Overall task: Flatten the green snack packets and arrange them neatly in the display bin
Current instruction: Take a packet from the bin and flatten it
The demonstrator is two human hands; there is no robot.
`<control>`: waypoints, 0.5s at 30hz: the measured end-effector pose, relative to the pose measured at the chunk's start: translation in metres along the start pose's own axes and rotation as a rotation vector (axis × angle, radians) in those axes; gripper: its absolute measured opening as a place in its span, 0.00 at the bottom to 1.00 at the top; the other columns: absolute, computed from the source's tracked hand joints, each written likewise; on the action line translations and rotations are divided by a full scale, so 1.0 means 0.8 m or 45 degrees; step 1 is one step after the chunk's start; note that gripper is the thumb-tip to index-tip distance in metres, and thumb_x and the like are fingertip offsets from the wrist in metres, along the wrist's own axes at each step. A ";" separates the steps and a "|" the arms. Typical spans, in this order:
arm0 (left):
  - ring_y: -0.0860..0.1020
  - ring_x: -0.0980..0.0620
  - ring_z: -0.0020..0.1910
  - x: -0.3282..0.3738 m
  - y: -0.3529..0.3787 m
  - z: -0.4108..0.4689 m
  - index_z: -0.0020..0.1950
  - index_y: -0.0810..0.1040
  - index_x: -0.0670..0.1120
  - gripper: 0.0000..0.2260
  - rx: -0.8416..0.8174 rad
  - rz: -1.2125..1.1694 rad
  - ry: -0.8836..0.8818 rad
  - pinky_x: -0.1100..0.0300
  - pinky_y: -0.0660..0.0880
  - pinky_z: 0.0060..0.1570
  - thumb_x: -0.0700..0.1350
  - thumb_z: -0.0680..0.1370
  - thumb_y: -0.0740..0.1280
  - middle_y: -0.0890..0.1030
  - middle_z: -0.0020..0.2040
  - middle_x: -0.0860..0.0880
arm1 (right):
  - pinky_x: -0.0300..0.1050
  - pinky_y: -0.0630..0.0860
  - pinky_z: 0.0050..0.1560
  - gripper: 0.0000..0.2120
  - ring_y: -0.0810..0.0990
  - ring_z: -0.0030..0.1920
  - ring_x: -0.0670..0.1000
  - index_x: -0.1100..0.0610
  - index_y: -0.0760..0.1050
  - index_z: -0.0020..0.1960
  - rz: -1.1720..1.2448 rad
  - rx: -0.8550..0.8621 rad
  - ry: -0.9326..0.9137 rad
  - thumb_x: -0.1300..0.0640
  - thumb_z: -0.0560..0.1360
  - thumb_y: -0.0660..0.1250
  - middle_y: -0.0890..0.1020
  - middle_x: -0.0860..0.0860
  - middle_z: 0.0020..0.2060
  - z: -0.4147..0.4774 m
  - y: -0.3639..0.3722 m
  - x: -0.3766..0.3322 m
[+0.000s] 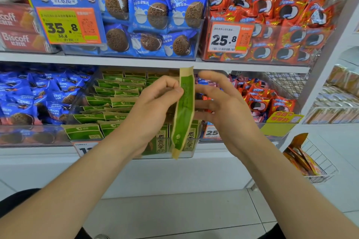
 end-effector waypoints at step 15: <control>0.88 0.54 0.49 -0.007 -0.003 0.000 0.59 0.86 0.50 0.10 -0.381 0.542 -0.015 0.45 0.83 0.57 0.47 0.87 0.64 0.89 0.49 0.54 | 0.54 0.86 0.40 0.06 0.88 0.41 0.59 0.62 0.75 0.54 -0.500 0.068 -0.371 0.65 0.81 0.72 0.87 0.58 0.41 0.018 -0.057 -0.011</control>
Point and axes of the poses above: each hand's wrist, its own z-axis towards the middle knuckle, its own y-axis out of the palm, x = y × z, the point moved 5 cm from there along z, towards the middle knuckle
